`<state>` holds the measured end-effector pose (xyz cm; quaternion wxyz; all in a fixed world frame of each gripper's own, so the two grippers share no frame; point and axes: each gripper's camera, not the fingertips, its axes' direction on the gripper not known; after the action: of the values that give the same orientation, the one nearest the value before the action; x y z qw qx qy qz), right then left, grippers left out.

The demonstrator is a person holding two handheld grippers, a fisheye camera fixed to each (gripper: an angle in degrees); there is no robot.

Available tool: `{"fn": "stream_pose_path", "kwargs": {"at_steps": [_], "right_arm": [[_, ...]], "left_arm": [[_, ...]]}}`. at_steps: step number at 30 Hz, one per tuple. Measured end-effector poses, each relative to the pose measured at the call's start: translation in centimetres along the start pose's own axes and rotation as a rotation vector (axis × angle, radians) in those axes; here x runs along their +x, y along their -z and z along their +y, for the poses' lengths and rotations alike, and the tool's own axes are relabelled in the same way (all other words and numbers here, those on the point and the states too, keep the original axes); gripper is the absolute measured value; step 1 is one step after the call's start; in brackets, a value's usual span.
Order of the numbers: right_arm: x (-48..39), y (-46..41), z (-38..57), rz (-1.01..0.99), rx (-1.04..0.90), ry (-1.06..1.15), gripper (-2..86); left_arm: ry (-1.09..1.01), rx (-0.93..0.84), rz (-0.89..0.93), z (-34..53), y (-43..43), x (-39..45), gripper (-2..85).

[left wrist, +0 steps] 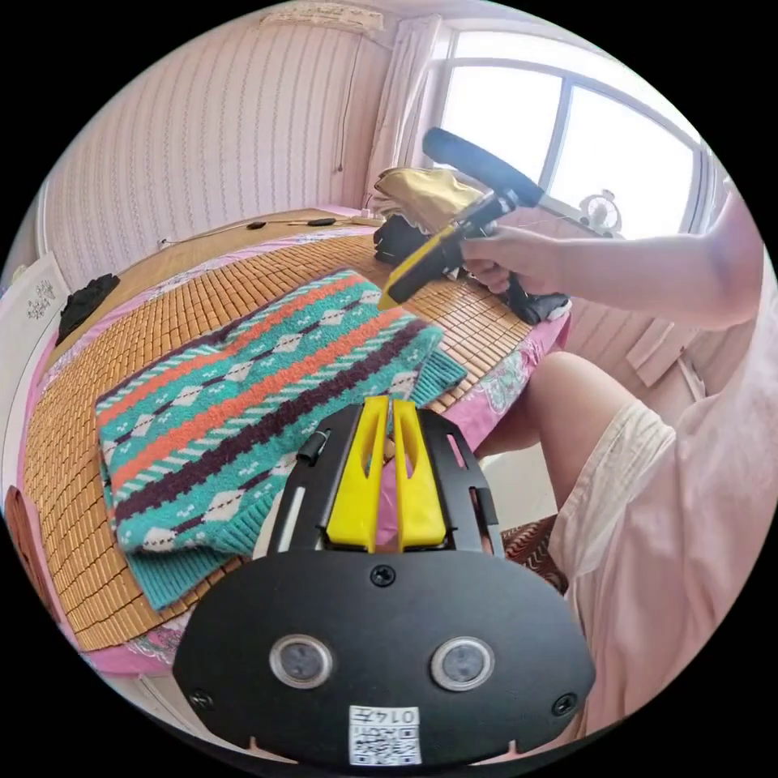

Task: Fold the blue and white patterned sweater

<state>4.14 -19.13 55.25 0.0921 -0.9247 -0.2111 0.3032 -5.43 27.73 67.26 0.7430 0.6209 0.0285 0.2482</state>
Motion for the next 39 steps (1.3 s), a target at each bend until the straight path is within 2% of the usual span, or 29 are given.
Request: {"fn": "stream_pose_path", "kwargs": {"at_steps": [2, 5, 9, 12, 16, 20, 23, 24, 27, 29, 30, 32, 33, 36, 39], "right_arm": [[3.7, 0.2, 8.1, -0.072, -0.025, -0.187, 11.1], [7.0, 0.9, 14.2, -0.168, -0.018, -0.310, 11.2], [10.6, 1.8, 16.1, -0.191, -0.055, -0.319, 9.1], [14.1, 2.9, 17.4, -0.289, -0.082, -0.360, 4.2], [17.4, 9.2, 21.3, -0.476, 0.075, -0.355, 2.2], [18.1, 15.7, 26.6, -0.706, 0.194, -0.328, 1.4], [15.7, 20.3, 29.7, -0.732, 0.239, -0.221, 1.3], [15.2, 21.1, 30.2, -0.722, 0.238, -0.200, 1.2], [15.3, 23.7, 33.6, -0.709, 0.271, -0.201, 1.4], [18.7, 24.4, 36.8, -0.623, 0.320, -0.379, 3.0], [19.8, 24.2, 37.4, -0.610, 0.309, -0.446, 6.7], [23.1, 23.1, 38.8, -0.618, 0.260, -0.618, 20.3], [23.6, 22.8, 38.8, -0.620, 0.250, -0.634, 23.4], [24.4, 21.8, 38.4, -0.661, 0.253, -0.702, 25.4], [23.5, 20.4, 36.9, -0.695, 0.227, -0.740, 22.4]], "left_arm": [[-0.020, -0.014, 0.018, -0.3, -0.6, 1.2, 8.5], [-0.080, -0.060, 0.007, -1.2, -1.4, 3.2, 13.7], [-0.169, -0.159, -0.041, -2.5, -3.3, 5.2, 15.9], [-0.167, -0.192, -0.052, -3.7, -4.2, 5.7, 18.1], [-0.193, -0.171, -0.076, -4.6, -4.2, 6.7, 20.5], [-0.203, -0.194, -0.050, -4.3, -3.5, 7.8, 19.1], [-0.201, -0.123, -0.032, -2.8, 0.3, 8.6, 14.3], [-0.214, -0.116, -0.015, -1.7, 1.3, 8.9, 9.2], [-0.202, -0.259, -0.006, 0.2, 1.8, 9.7, 5.8], [-0.218, -0.262, -0.014, 1.5, 2.1, 10.4, 5.6], [-0.212, -0.246, -0.032, 2.1, 2.5, 10.6, 5.5], [-0.181, -0.235, -0.040, 2.5, 3.1, 10.6, 5.4], [-0.172, -0.232, -0.045, 2.4, 3.5, 10.5, 5.4], [-0.185, -0.215, -0.060, 2.3, 4.8, 10.5, 5.4], [-0.179, -0.206, -0.070, 2.6, 6.0, 10.4, 5.4]]}}
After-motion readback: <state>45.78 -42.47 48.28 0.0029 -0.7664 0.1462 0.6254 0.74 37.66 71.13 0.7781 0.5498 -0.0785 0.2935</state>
